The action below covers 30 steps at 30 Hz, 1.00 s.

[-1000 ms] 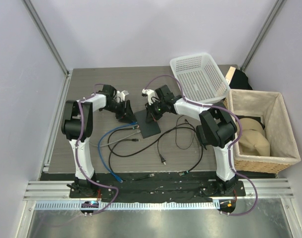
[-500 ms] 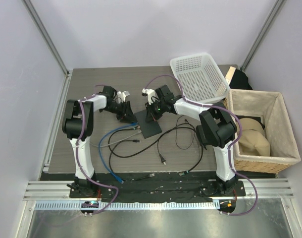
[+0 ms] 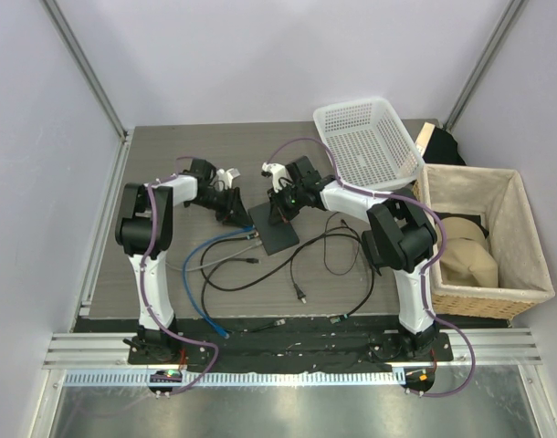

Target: Pull the plug from the switch port

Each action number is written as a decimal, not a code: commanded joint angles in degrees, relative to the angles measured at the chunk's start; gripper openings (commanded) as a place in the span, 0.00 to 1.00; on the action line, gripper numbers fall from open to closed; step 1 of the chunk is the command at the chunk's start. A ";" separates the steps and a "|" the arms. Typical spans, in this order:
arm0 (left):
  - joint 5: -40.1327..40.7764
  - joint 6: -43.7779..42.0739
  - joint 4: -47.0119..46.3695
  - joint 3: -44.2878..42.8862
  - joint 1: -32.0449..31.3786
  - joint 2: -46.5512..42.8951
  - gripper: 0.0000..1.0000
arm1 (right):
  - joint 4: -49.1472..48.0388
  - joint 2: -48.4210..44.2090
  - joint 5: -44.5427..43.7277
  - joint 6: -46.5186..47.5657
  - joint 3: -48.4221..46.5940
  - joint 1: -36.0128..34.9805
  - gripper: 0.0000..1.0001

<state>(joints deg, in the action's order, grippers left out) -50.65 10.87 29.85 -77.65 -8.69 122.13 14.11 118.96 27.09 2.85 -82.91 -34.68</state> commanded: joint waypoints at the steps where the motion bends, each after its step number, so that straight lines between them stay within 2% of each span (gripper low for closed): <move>1: 8.64 -1.03 1.09 1.28 -3.53 3.38 0.21 | 4.44 2.86 -5.56 0.84 2.32 -0.57 0.01; 6: 9.17 -0.77 2.23 0.39 -3.53 4.17 0.17 | 4.26 2.86 -5.91 0.93 2.41 -0.66 0.01; 9: 9.34 -1.03 3.02 -0.40 -3.53 4.44 0.10 | 3.91 2.95 -6.00 0.93 2.58 -0.74 0.01; 10: 9.26 -1.29 3.81 -1.53 -3.53 4.61 0.04 | 3.91 2.95 -6.00 0.93 2.67 -0.83 0.01; 13: 9.26 -2.26 5.83 -4.86 -3.44 5.66 0.00 | 3.82 3.21 -6.35 0.93 2.85 -0.92 0.01; 20: 7.68 -3.58 8.73 -10.07 -3.26 7.16 0.00 | 3.73 3.30 -7.14 1.37 2.85 -1.10 0.01; 27: 6.44 -4.98 8.30 -1.91 -3.09 4.44 0.00 | 2.94 3.21 -9.25 1.19 4.16 -1.27 0.01; 30: 6.97 -5.77 8.65 -3.11 -2.91 4.35 0.00 | 2.85 3.83 -9.60 1.10 3.90 -1.18 0.01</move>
<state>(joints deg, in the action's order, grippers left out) -49.56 8.32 37.28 -82.83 -9.61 124.62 13.06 118.58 25.87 2.63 -81.95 -35.31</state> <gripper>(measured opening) 0.168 0.037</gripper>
